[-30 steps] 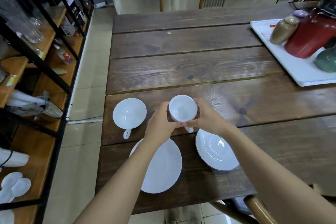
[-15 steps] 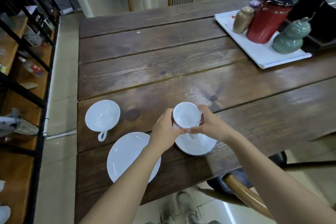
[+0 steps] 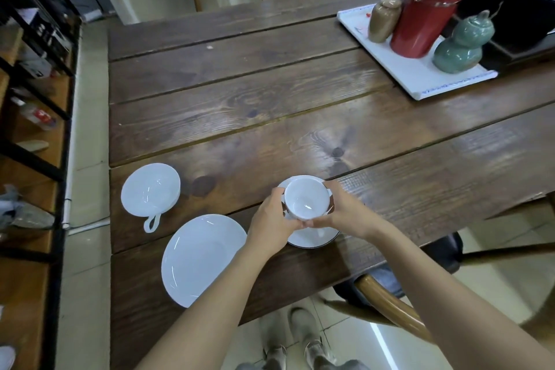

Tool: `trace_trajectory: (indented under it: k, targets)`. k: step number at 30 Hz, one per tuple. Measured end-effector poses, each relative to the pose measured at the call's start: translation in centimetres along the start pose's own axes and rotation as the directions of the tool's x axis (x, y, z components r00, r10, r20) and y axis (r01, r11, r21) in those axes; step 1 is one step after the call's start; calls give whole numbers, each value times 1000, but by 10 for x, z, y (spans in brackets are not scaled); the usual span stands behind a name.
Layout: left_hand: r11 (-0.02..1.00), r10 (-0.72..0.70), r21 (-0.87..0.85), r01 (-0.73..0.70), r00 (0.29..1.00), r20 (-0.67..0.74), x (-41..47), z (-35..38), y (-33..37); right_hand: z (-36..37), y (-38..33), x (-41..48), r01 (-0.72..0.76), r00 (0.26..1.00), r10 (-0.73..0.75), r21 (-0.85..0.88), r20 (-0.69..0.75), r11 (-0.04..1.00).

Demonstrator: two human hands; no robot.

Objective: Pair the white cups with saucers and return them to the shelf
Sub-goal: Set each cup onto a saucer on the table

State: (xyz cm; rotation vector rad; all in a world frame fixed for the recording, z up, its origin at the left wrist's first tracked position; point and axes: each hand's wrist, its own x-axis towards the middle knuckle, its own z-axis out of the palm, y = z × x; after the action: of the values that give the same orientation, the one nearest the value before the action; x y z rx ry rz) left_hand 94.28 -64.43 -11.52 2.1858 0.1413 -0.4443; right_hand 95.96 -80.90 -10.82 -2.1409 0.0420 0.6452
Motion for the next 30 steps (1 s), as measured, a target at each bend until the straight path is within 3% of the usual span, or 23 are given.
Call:
trace_trajectory:
  k: [14,16,19,21,25,27,30]
  targets:
    - [984,-7,176,-8,996,85,-4,-10,3,-13,-9,0,0,999,8,-158,53,987]
    - [983,6,184,-15,999,46,-8,-22,2,-18,-20,3,15,999,-20,-174,-26,985]
    - [990,58,136,-36,985,-162,-17,-49,-3,-12,-44,11,117,985,-135,-160,-106,980]
    - [997,64,72,-40,927,-371,-22,-70,-12,0,-63,18,166,983,-176,-144,-58,975]
    - [997,-59,-80,0,669,-741,-32,-116,-41,41,-95,35,243,970,-238,-208,47,947]
    - [986,-162,-161,53,583,-797,-33,-136,-61,62,-112,41,284,959,-267,-253,98,925]
    - [927,-370,-334,172,581,-725,-32,-158,-89,92,-138,50,332,939,-297,-231,172,915]
